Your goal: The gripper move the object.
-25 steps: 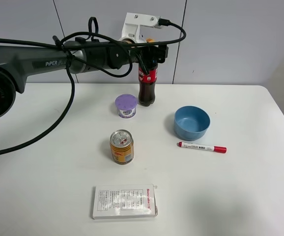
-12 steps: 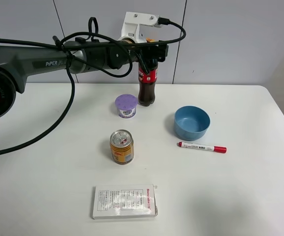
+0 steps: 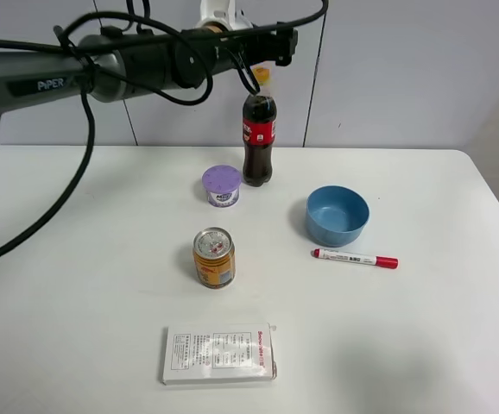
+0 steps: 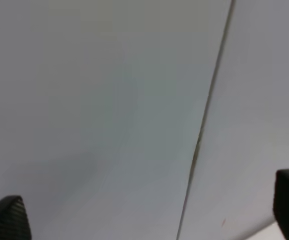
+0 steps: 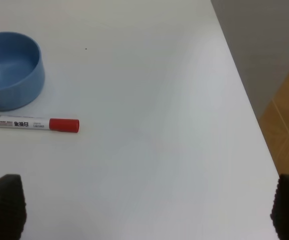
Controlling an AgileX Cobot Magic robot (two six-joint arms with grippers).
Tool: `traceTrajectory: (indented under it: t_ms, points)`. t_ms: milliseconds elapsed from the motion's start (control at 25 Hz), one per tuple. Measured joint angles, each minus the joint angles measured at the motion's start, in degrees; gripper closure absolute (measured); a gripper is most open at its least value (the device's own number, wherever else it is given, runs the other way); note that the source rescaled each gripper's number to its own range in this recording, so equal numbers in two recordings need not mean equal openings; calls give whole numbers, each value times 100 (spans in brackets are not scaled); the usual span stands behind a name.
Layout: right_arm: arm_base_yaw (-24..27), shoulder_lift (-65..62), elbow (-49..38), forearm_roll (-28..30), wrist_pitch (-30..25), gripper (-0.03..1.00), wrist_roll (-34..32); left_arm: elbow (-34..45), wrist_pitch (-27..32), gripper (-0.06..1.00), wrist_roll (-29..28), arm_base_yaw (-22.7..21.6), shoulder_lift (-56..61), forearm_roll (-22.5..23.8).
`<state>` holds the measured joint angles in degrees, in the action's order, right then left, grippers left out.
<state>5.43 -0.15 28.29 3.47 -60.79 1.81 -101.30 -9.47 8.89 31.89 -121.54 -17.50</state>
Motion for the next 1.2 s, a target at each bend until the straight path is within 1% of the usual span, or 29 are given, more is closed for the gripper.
traceTrajectory:
  t_ms: [160,240,360,400,520,640,720,840,880,1080,1200]
  points:
    - [0,0,0,0,0,-3,0,0,329,-4,27,0,595,263]
    - [0,0,0,0,0,-3,0,0,615,-5,173,-51,913,364]
    - [0,0,0,0,0,-3,0,0,1437,-5,498,-209,1402,531]
    - [0,0,0,0,0,-3,0,0,1437,-5,498,-209,1402,531]
    - [0,0,0,0,0,-3,0,7,2398,-5,729,-438,1856,812]
    - [0,0,0,0,0,-3,0,249,3038,-5,806,-696,2409,1073]
    - [0,0,0,0,0,-3,0,643,3209,-5,874,-915,2974,1205]
    - [0,0,0,0,0,-3,0,1449,3237,-5,1037,-1270,3906,1259]
    - [0,0,0,0,0,-3,0,1796,3237,-5,1083,-1387,4214,1264]
    - [0,0,0,0,0,-3,0,3641,3167,-5,1225,-2254,6016,1225]
    - [0,0,0,0,0,-3,0,4745,3168,-5,1244,-2742,7316,1008]
